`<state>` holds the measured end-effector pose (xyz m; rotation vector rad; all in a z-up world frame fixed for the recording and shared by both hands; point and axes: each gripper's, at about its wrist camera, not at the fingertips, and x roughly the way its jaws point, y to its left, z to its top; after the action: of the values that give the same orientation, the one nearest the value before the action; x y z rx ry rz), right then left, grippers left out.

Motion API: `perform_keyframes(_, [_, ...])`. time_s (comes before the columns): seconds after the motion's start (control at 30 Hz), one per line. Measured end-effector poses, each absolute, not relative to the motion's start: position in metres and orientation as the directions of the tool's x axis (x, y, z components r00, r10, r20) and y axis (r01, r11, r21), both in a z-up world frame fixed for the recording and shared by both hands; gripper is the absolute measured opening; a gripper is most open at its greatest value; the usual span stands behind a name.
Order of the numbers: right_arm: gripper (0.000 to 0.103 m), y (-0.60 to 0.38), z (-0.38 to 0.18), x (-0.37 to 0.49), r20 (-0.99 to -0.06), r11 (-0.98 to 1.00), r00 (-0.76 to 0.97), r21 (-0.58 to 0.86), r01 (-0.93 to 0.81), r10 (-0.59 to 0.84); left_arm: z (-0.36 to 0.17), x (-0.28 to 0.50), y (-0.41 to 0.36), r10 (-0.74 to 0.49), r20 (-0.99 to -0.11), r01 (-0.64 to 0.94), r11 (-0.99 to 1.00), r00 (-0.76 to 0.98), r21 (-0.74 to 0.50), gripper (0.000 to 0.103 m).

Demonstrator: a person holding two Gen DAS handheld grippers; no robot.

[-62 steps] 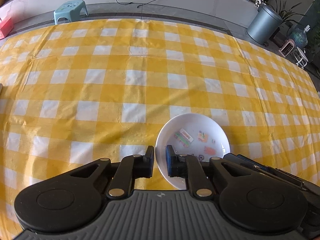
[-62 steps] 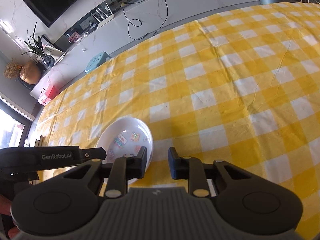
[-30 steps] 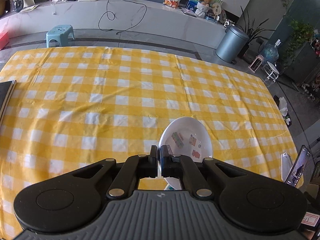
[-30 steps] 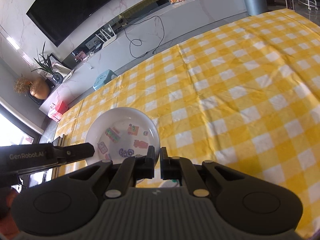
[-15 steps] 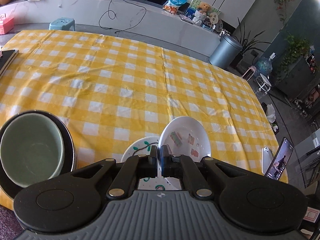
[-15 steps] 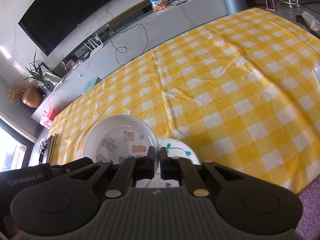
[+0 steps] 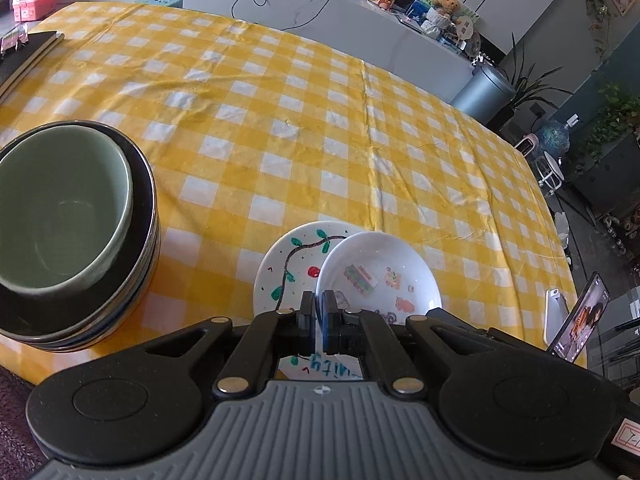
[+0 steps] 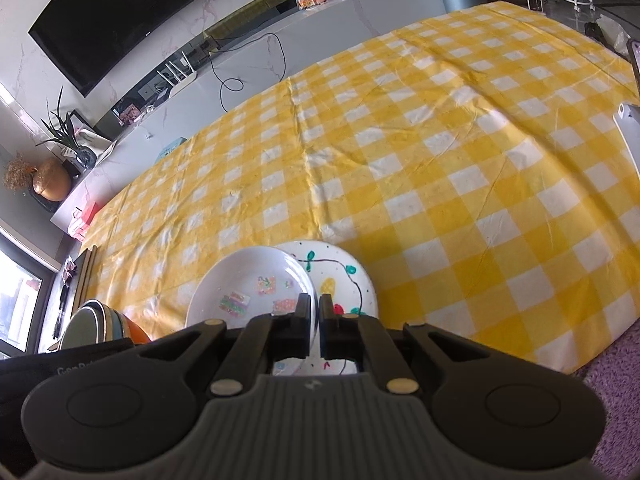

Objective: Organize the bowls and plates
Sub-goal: 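Carry the sticker bowl with the left gripper onto the Fruity plate, then open the left gripper and lift it off the sticker bowl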

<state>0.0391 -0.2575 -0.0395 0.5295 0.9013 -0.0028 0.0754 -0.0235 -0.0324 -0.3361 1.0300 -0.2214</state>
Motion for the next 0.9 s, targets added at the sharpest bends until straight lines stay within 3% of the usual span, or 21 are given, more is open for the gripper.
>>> perform_keyframes(0.73, [0.002, -0.253, -0.072, 0.058, -0.809, 0.893, 0.556, 0.379, 0.242, 0.192, -0.062, 0.087, -0.034, -0.290, -0.840, 0.048, 0.952, 0.459, -0.302, 0.003])
perform_keyframes(0.9, [0.006, -0.252, -0.070, 0.058, -0.805, 0.892, 0.562, 0.381, 0.241, 0.192, -0.063, 0.088, -0.033, -0.277, -0.841, 0.042, 0.956, 0.465, -0.291, 0.008])
